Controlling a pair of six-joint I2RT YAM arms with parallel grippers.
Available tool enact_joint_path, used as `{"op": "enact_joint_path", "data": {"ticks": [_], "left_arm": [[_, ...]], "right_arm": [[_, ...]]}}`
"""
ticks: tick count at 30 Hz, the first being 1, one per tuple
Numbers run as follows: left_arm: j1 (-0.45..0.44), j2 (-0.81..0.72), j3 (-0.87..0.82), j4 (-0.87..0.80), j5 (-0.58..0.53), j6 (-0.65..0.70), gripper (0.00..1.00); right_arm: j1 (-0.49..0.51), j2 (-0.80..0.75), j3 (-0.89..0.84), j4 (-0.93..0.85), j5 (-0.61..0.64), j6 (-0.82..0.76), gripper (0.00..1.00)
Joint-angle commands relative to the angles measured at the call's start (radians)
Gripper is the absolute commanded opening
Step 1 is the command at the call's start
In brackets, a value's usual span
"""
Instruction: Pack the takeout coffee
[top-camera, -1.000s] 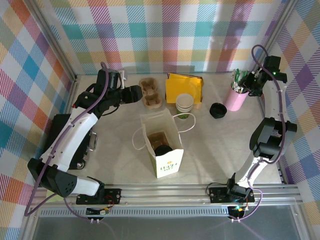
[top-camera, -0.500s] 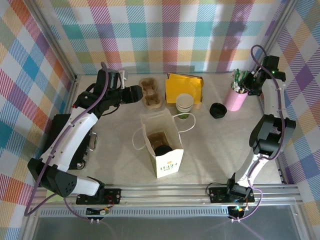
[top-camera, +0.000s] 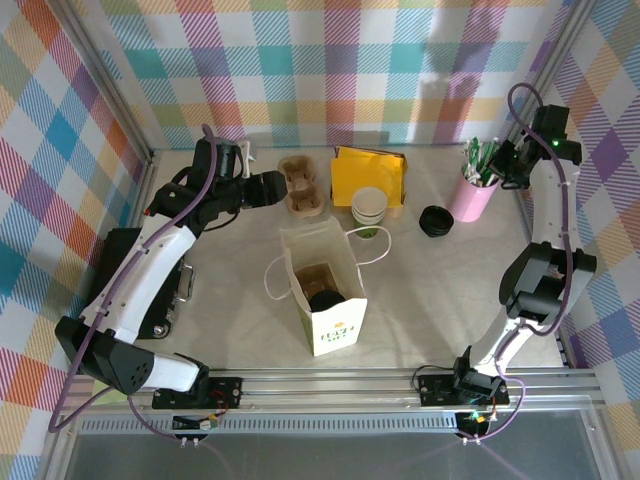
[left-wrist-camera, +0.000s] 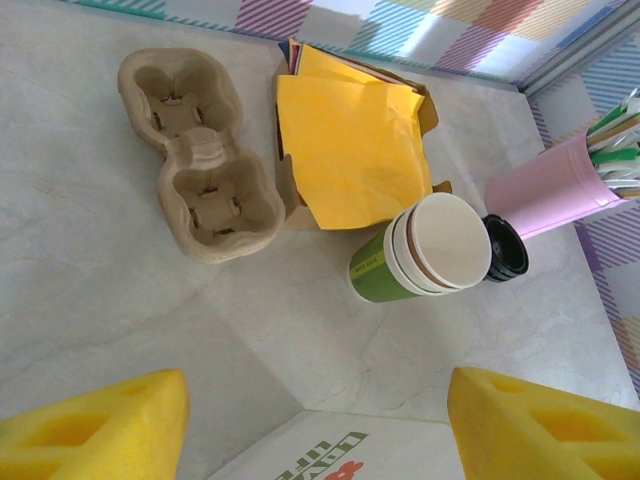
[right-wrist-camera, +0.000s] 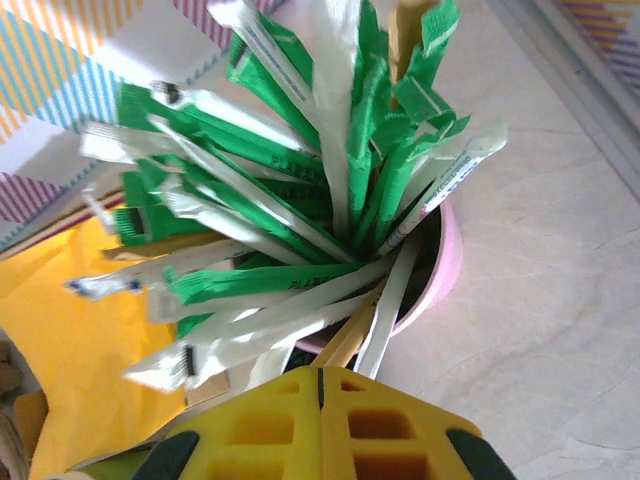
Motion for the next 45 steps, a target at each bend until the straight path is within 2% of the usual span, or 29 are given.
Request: {"op": "enact_joint_path", "data": {"ticks": [1,16,22,28,34,36,39,45], "left_arm": [[0.010,-0.036,0.016,0.014,0.021,-0.019,0.69],[0.010,-0.098,-0.024,0.023,0.040,-0.037,0.69],[0.010,-0.109,-0.026,0.020,0.040,-0.038,0.69],[0.010,-0.127,-0.021,0.008,0.031,-0.026,0.69],[0.011,-0.149,-0.026,-0.005,0.011,-0.023,0.69],[0.010,-0.157,-0.027,-0.008,0.001,-0.021,0.69],[0.010,-0.164,-0.026,-0.011,-0.005,-0.021,0.69],[0.009,-0.169,-0.029,-0.010,-0.009,-0.025,0.69]], "right_arm": [[-0.006,-0.077,0.055,-0.052,0.011,-0.015,0.05],[-0.004,-0.184,0.273,-0.246,-0.065,-0.048,0.03],[-0.002,-0.213,0.386,-0.325,-0.132,-0.045,0.01],[-0.001,-0.244,0.474,-0.383,-0.242,-0.015,0.01],[0.006,-0.269,0.503,-0.398,-0.462,0.059,0.01],[0.039,-0.263,0.525,-0.407,-0.546,0.088,0.01],[0.126,-0.260,0.549,-0.409,-0.607,0.112,0.01],[0.381,-0.251,0.577,-0.404,-0.616,0.144,0.00]]}}
